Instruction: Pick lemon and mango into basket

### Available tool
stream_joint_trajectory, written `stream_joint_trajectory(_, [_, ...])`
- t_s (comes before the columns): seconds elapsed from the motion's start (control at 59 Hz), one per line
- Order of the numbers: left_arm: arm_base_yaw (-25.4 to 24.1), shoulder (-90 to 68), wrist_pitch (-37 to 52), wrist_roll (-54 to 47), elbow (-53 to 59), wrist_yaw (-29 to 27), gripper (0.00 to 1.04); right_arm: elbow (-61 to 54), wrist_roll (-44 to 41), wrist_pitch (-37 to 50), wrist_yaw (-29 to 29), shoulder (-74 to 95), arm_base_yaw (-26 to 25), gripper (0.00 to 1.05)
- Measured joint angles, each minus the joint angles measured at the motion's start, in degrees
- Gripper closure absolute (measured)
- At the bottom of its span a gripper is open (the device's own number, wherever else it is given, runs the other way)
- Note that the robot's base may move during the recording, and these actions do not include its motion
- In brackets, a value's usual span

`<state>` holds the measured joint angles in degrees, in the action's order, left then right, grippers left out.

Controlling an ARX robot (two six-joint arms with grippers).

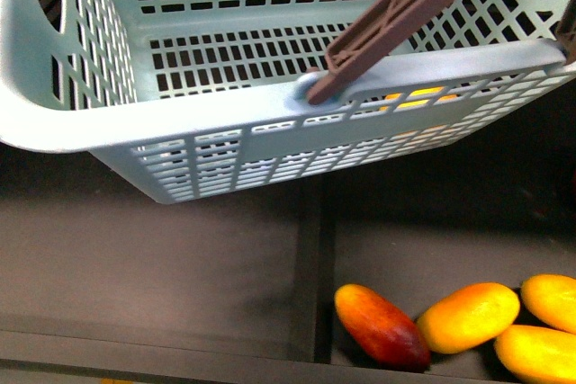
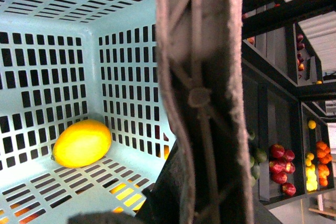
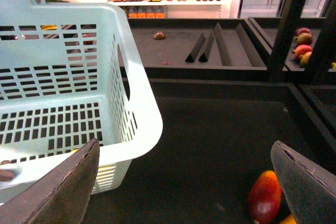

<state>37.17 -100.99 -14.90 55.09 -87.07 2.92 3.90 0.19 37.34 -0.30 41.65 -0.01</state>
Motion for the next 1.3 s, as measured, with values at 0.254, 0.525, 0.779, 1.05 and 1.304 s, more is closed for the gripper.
stream_joint_trajectory(0.254, [-0.3, 0.0, 0.0, -0.2, 0.0, -0.2, 1.00, 5.6, 5.9, -17.2, 7.1, 0.2, 1.0, 0.09])
stream_joint_trajectory(0.525, [0.4, 0.0, 0.0, 0.4, 0.0, 0.5, 1.00, 18.2, 11.5, -29.6, 1.5, 17.1, -13.4, 0.09])
stream_joint_trajectory(0.779, [0.1, 0.0, 0.0, -0.1, 0.0, -0.6, 1.00, 25.4, 2.5, -17.4, -3.1, 43.2, -21.7, 0.09])
stream_joint_trajectory(1.05, [0.1, 0.0, 0.0, 0.2, 0.0, 0.2, 1.00, 37.9, 1.6, -14.2, 2.1, 67.3, -26.4, 0.09])
stream_joint_trajectory(1.304, [0.2, 0.0, 0.0, 0.2, 0.0, 0.0, 1.00, 51.3, 9.2, -18.8, 2.8, 79.6, -27.9, 0.09])
